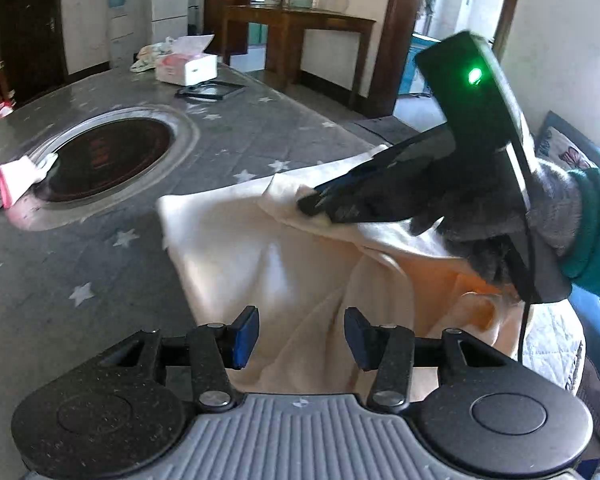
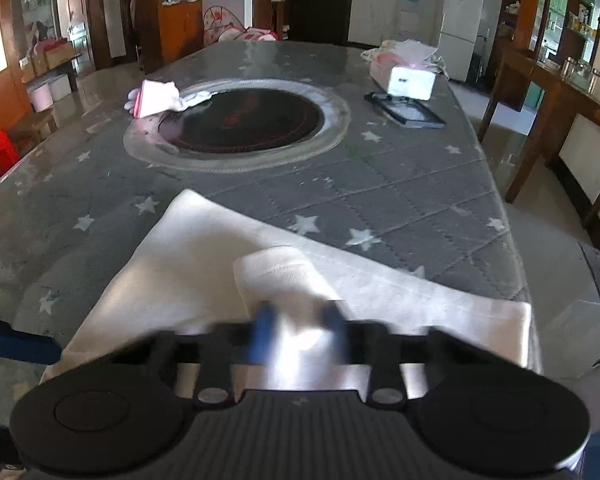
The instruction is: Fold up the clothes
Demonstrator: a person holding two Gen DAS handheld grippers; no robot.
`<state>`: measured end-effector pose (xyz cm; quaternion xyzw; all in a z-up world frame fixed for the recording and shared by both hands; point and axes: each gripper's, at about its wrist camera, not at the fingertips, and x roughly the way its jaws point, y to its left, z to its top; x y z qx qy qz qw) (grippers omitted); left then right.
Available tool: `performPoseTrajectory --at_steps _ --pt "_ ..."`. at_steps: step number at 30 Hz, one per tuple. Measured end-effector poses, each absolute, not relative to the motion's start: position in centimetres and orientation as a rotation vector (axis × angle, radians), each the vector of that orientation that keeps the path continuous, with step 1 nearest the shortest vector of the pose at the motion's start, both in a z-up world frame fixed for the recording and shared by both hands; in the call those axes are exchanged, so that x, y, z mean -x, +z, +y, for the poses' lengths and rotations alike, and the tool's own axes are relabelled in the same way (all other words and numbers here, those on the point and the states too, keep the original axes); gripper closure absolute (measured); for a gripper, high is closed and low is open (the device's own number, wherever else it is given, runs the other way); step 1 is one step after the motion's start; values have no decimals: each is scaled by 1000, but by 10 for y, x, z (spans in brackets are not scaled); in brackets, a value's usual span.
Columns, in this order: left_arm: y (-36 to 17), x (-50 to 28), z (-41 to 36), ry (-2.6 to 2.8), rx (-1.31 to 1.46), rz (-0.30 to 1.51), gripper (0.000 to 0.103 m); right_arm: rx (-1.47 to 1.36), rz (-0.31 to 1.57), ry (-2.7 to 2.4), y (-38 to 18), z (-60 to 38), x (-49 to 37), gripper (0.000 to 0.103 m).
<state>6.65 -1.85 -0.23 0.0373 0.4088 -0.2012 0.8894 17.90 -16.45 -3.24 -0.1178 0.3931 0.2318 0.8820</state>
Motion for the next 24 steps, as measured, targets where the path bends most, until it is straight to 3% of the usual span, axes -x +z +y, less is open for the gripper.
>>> performPoseTrajectory --at_steps 8,18,19,20,24 --pt "-3 -78 -58 -476 -102 842 42 224 733 358 2 -226 -148 98" --pt "-15 -88 -84 -476 -121 821 44 250 752 252 11 -283 -94 98" --pt "-16 -88 -85 -474 -121 818 51 251 760 242 8 -286 -92 98" --pt "-17 -89 -85 -471 -122 815 68 260 772 230 4 -289 -88 98" --pt "-22 -90 -89 -461 -125 804 87 251 797 227 -2 -295 -80 96"
